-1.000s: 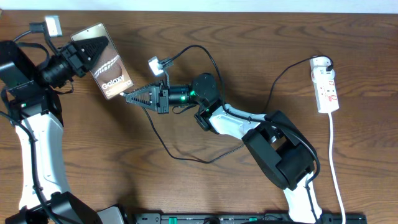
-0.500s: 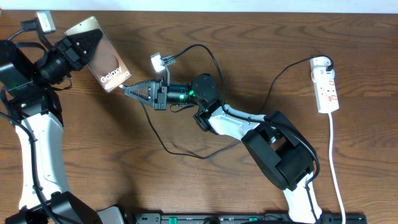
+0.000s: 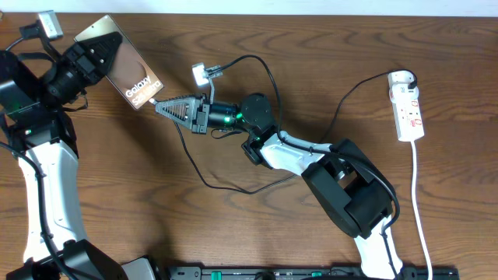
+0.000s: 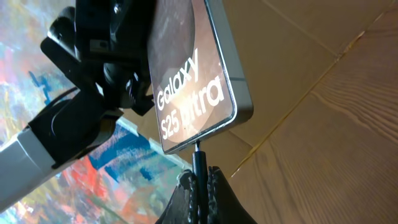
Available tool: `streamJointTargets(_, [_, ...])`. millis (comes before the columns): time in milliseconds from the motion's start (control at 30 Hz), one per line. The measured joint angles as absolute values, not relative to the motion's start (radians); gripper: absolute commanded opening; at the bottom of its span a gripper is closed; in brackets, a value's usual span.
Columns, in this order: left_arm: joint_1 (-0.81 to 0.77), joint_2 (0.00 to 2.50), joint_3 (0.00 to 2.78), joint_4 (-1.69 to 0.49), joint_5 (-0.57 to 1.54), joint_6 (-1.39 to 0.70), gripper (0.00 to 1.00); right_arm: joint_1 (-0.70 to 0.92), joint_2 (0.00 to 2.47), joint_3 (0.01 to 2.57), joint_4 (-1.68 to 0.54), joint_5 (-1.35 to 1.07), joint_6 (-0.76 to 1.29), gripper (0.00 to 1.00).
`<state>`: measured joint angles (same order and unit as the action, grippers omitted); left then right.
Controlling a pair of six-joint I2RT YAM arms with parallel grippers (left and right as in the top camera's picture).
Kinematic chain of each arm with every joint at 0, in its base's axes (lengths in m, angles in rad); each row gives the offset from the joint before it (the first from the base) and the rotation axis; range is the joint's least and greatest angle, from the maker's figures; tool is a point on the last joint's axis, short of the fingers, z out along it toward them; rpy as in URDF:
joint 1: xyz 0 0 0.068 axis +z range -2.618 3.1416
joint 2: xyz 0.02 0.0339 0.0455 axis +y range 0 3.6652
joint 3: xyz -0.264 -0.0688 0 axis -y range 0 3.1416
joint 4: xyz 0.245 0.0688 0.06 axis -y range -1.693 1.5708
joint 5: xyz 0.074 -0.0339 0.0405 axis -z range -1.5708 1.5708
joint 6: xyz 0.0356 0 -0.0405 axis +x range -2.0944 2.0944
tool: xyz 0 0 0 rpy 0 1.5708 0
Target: Plug charger to phone and switch on socket
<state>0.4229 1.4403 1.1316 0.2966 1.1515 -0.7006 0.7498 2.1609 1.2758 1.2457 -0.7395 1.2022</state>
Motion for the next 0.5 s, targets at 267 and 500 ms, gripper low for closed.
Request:
streamJointTargets(267, [0.425,1.440,1.132,0.299,1.147,-0.737,0.07,0.749,2.161,1.274,1.288,-0.702,1.233,0.01])
streamJointTargets(500, [0.427,1.440,1.132,0.299,1.145,-0.758,0.07,0.749,2.161,1.273,1.298,-0.690,1.251,0.01])
